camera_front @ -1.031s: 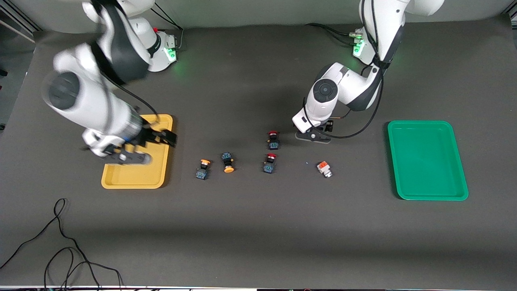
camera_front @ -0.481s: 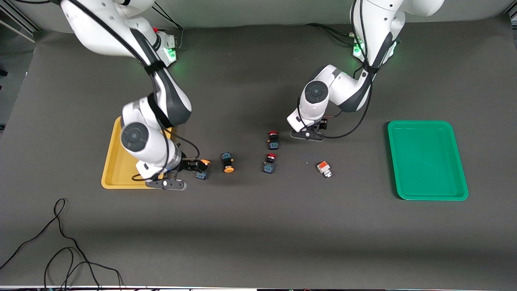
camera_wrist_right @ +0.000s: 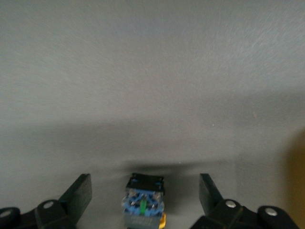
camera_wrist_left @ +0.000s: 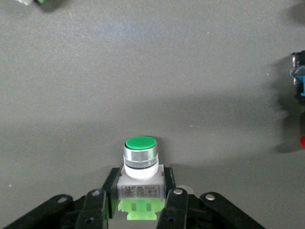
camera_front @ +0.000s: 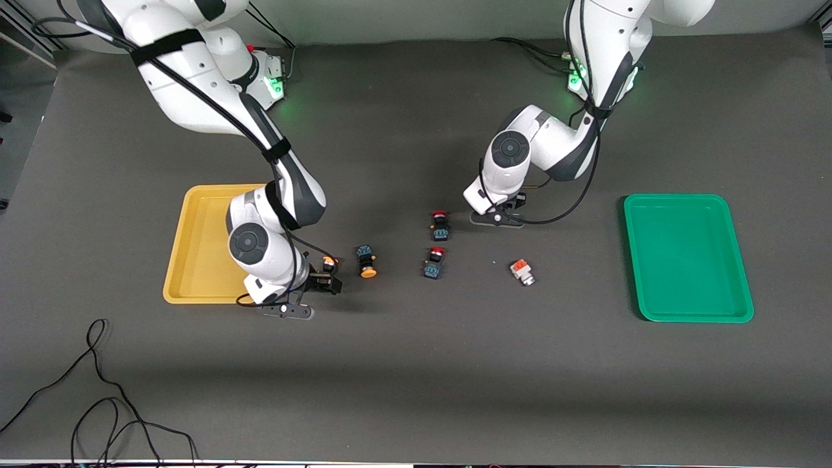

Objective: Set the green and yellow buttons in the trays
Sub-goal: 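Grasp the green-based button with the left gripper while the right gripper grasps yellow button, then place the green button in the green tray while the right gripper places yellow button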

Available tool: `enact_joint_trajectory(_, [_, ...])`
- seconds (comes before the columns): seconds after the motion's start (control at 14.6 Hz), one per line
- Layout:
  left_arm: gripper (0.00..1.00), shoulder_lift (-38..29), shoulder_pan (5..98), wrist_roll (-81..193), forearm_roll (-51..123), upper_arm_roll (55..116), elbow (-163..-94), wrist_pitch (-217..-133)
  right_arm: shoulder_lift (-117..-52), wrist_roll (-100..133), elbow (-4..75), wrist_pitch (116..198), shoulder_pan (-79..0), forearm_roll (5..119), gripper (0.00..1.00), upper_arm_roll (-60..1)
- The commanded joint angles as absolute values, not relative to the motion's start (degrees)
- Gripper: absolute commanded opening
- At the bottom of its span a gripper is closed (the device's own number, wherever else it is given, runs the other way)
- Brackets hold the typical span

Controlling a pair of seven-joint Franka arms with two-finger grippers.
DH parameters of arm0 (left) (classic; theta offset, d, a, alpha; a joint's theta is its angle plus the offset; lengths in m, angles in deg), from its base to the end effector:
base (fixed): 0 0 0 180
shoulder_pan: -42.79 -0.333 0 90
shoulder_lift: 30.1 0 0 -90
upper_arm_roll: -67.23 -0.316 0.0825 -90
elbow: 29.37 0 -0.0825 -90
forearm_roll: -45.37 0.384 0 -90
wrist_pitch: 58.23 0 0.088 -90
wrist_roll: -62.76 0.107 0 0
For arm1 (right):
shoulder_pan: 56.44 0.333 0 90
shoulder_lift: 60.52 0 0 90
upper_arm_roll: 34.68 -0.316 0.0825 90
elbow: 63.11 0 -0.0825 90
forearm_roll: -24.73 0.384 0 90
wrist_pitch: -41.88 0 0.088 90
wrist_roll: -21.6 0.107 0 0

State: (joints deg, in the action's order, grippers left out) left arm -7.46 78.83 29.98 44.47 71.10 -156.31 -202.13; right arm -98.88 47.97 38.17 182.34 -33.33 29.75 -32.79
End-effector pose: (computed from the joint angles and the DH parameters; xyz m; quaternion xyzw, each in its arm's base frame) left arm 0.4140 -0.3474 0.1888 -0.9972 0.0536 0.0499 0.0151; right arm 0.6164 0.2412 0.1849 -0.9970 0.0748 0.0003 0.0195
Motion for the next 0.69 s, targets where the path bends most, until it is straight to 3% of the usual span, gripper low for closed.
enact_joint_trajectory(0.0, [0.03, -11.01, 77.61, 28.75, 43.96, 70.66, -150.95, -191.1, -100.95, 49.29, 38.22, 184.0, -32.53, 30.36, 1.0, -32.48])
enact_joint_trajectory(0.27, [0.02, -14.45, 70.67, 30.15, 39.31, 70.66, -132.86, -166.48, -98.23, 51.4, 43.05, 184.0, -30.33, 30.36, 1.0, -32.48])
enact_joint_trajectory(0.34, [0.01, -14.63, 68.22, 30.5, 38.34, 70.66, -128.64, -161.2, -97.53, 51.31, 44.1, 184.08, -30.33, 30.36, 0.98, -32.48])
enact_joint_trajectory(0.41, [0.01, -14.72, 65.67, 31.98, 37.81, 70.75, -125.47, -157.06, -97.09, 50.79, 44.55, 184.08, -30.33, 30.36, 0.88, -32.4])
enact_joint_trajectory(0.48, [0.01, -15.24, 63.03, 34.35, 37.55, 70.66, -123.52, -153.45, -97.0, 50.43, 44.73, 184.08, -30.33, 30.36, 0.63, -32.22])
enact_joint_trajectory(0.55, [0.01, -16.64, 59.79, 36.81, 37.54, 70.4, -123.33, -151.59, -96.91, 50.34, 44.73, 184.08, -30.33, 30.36, 0.22, -32.13])
enact_joint_trajectory(0.62, [0.01, -17.7, 55.93, 40.31, 37.72, 70.22, -123.59, -150.52, -96.91, 50.52, 44.73, 184.08, -30.33, 30.36, 0.0, -32.13])
